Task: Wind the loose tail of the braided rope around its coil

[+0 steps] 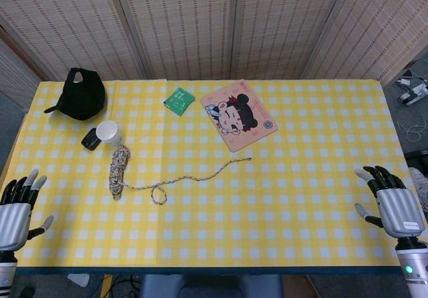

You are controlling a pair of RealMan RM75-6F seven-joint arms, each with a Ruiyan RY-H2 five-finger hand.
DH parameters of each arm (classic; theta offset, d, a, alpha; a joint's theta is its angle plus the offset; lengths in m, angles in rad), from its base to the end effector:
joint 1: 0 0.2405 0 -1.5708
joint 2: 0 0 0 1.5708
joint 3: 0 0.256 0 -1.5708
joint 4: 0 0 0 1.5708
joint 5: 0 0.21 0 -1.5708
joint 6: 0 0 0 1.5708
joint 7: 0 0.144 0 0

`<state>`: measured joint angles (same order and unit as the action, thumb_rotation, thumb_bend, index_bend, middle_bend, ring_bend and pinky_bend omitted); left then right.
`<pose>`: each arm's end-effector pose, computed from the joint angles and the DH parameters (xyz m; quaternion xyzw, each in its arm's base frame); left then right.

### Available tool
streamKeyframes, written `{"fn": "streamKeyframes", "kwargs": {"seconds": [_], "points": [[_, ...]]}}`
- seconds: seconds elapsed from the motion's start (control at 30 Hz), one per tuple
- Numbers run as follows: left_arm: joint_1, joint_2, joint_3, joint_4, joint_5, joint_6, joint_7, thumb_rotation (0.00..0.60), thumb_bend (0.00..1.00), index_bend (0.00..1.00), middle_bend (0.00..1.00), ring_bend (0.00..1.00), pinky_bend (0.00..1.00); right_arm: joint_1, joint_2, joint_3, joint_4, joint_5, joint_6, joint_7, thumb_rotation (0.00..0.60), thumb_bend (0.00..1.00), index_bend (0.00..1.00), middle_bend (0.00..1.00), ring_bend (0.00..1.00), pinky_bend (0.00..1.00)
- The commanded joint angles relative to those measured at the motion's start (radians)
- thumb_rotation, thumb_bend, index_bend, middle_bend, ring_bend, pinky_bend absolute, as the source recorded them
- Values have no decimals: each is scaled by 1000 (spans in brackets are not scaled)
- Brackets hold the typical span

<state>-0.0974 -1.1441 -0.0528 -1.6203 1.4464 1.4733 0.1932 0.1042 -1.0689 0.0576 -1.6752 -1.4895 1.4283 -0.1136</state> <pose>-0.3123 0.1851 0.1518 -0.6125 -0.3514 -0.3325 0.6251 -0.3023 -0.1876 0.1632 0.6246 -0.3671 0.3506 0.5935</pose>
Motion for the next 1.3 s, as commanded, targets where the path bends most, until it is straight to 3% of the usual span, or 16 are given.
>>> {"fn": "streamKeyframes", "kwargs": {"seconds": [0.03,0.3,0.53,0.93,1.07,1.3], "points": [[-1,0,0,0,2,0,1,600,256,121,32,64,14,-1,-1,-1,1,-1,2,2,600,223,204,184,108,207],[-17,-5,-7,18,23,-3,-26,600,257,175,82,91,14,-7,10,2,-8,-2,16,0,600,248,204,184,108,208],[-82,-16,-22,53,81,-49,-93,600,257,277,180,138,14,9,60,15,-43,-4,4,5,600,331,204,184,108,207],[-279,-18,-46,59,143,-267,-273,597,238,286,205,134,14,36,103,39,-79,-4,-7,-13,600,345,204,184,107,207],[-351,-59,-61,85,147,-335,-303,565,231,281,206,116,3,38,110,38,-87,-3,-9,-14,600,345,204,184,108,207],[-467,-147,-79,159,131,-452,-295,564,231,277,212,82,0,27,118,32,-93,-8,9,-12,600,345,204,184,108,207]]}}
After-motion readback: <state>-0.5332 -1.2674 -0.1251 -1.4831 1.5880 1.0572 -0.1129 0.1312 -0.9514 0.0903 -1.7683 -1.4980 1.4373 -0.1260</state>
